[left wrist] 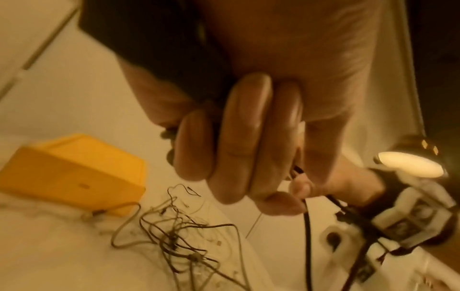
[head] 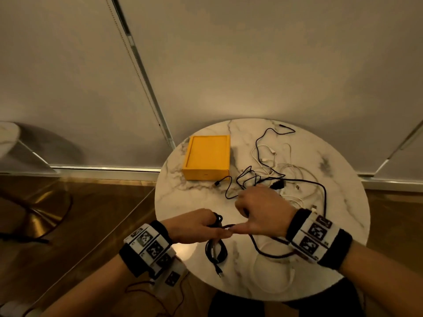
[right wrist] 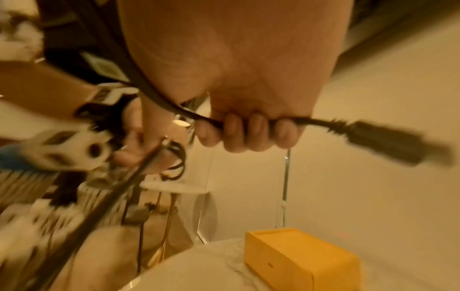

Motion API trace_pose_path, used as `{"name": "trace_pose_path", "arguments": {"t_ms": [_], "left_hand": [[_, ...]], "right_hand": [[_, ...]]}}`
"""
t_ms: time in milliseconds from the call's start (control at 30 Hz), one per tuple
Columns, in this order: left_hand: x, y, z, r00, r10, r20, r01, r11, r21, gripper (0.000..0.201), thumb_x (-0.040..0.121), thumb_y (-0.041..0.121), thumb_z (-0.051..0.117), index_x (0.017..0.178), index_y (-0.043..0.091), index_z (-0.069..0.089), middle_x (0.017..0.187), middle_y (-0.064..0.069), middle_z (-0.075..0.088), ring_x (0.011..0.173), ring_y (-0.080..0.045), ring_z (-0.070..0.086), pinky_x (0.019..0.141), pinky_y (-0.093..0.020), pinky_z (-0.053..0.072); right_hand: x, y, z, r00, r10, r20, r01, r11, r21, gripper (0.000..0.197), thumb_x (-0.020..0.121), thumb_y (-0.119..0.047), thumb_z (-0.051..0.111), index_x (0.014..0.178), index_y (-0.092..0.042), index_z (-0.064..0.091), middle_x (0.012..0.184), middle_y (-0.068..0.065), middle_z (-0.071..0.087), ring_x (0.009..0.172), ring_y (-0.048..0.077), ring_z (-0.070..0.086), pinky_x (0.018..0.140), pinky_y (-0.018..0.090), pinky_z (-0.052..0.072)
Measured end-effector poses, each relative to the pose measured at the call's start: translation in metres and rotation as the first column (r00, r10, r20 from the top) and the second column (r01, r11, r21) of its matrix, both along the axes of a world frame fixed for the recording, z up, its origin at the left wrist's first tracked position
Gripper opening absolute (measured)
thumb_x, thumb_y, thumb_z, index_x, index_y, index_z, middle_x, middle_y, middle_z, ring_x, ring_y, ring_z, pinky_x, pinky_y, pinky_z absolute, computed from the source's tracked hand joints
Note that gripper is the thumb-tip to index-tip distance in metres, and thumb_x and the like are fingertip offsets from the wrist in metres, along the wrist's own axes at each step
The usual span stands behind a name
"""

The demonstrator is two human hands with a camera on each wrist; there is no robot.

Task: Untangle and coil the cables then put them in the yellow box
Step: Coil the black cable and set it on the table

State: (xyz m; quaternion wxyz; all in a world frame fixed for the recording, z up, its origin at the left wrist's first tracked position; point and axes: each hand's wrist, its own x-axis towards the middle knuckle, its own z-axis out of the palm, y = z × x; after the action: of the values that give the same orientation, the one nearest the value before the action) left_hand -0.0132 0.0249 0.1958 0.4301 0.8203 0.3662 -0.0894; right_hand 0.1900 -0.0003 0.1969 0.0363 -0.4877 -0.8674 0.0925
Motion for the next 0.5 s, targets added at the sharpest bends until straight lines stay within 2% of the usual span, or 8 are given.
{"name": "trace_pose_path", "arguments": {"t_ms": [67, 167, 200, 233, 300, 333, 400, 500], "left_hand": [[-0.007, -0.002, 0.004, 0.991, 0.029, 0.133, -0.011, 0.991, -0.132, 0.046, 0.095, 0.043, 0.054, 0.065, 0.009, 0.062, 0.055, -0.011, 0.039, 0.047, -0.016, 0.034, 0.049, -0.026, 0.029], [-0.02, -0.006, 0.005, 0.933, 0.139, 0.333, -0.047, 0.962, -0.269, 0.04, 0.093, 0.036, 0.06, 0.058, 0.018, 0.055, 0.05, -0.003, 0.035, 0.044, -0.012, 0.03, 0.047, -0.02, 0.027], [-0.025, -0.008, 0.005, 0.882, 0.237, 0.407, -0.098, 0.938, -0.334, 0.04, 0.09, 0.037, 0.064, 0.056, 0.02, 0.052, 0.05, 0.001, 0.035, 0.042, -0.01, 0.03, 0.046, -0.018, 0.027], [-0.029, -0.01, 0.004, 0.808, 0.343, 0.478, -0.135, 0.899, -0.416, 0.04, 0.086, 0.039, 0.068, 0.055, 0.022, 0.049, 0.049, 0.004, 0.035, 0.041, -0.007, 0.029, 0.044, -0.016, 0.027], [-0.035, -0.01, 0.005, 0.628, 0.518, 0.581, -0.111, 0.798, -0.592, 0.04, 0.08, 0.045, 0.073, 0.056, 0.022, 0.052, 0.046, 0.01, 0.037, 0.037, -0.003, 0.029, 0.042, -0.014, 0.027], [-0.037, -0.01, 0.007, 0.55, 0.57, 0.611, -0.04, 0.748, -0.663, 0.038, 0.081, 0.047, 0.072, 0.059, 0.022, 0.055, 0.046, 0.01, 0.039, 0.035, -0.003, 0.028, 0.042, -0.014, 0.027], [-0.038, -0.008, 0.01, 0.45, 0.572, 0.686, 0.214, 0.676, -0.705, 0.035, 0.091, 0.05, 0.058, 0.073, 0.019, 0.06, 0.044, 0.008, 0.035, 0.034, -0.006, 0.025, 0.044, -0.017, 0.026], [-0.034, -0.006, 0.017, 0.345, 0.505, 0.791, 0.389, 0.69, -0.61, 0.035, 0.099, 0.041, 0.046, 0.08, 0.016, 0.061, 0.04, 0.001, 0.022, 0.033, -0.01, 0.018, 0.047, -0.02, 0.03]], "right_hand": [[0.012, 0.012, 0.0, 0.954, -0.085, -0.286, 0.015, 0.971, -0.239, 0.057, 0.07, -0.073, 0.061, 0.062, -0.016, 0.053, 0.063, 0.004, 0.054, 0.058, 0.016, 0.046, 0.059, 0.036, 0.039], [0.036, 0.029, -0.007, 0.674, -0.386, -0.629, 0.081, 0.886, -0.456, 0.066, 0.074, -0.07, 0.06, 0.067, -0.005, 0.062, 0.062, 0.006, 0.057, 0.055, 0.021, 0.047, 0.06, 0.038, 0.039], [0.045, 0.035, -0.011, 0.553, -0.477, -0.683, 0.119, 0.857, -0.502, 0.07, 0.077, -0.068, 0.057, 0.064, 0.0, 0.056, 0.058, 0.001, 0.054, 0.052, 0.016, 0.045, 0.059, 0.032, 0.036], [0.053, 0.042, -0.018, 0.437, -0.55, -0.712, 0.169, 0.828, -0.535, 0.066, 0.079, -0.065, 0.055, 0.057, -0.004, 0.048, 0.054, -0.004, 0.048, 0.048, 0.009, 0.041, 0.058, 0.026, 0.033], [0.069, 0.055, -0.034, 0.302, -0.649, -0.698, 0.288, 0.76, -0.582, 0.059, 0.078, -0.068, 0.049, 0.056, -0.014, 0.039, 0.054, 0.001, 0.038, 0.047, 0.011, 0.03, 0.052, 0.025, 0.025], [0.075, 0.058, -0.044, 0.296, -0.692, -0.659, 0.342, 0.721, -0.603, 0.06, 0.078, -0.072, 0.045, 0.057, -0.016, 0.038, 0.054, 0.003, 0.036, 0.049, 0.013, 0.029, 0.052, 0.026, 0.025], [0.082, 0.06, -0.063, 0.372, -0.745, -0.553, 0.435, 0.666, -0.606, 0.061, 0.082, -0.076, 0.037, 0.057, -0.02, 0.036, 0.052, 0.0, 0.038, 0.052, 0.017, 0.032, 0.057, 0.03, 0.028], [0.086, 0.051, -0.086, 0.605, -0.722, -0.336, 0.545, 0.683, -0.485, 0.063, 0.09, -0.069, 0.026, 0.06, -0.019, 0.049, 0.064, 0.003, 0.054, 0.065, 0.022, 0.05, 0.07, 0.033, 0.036]]}}
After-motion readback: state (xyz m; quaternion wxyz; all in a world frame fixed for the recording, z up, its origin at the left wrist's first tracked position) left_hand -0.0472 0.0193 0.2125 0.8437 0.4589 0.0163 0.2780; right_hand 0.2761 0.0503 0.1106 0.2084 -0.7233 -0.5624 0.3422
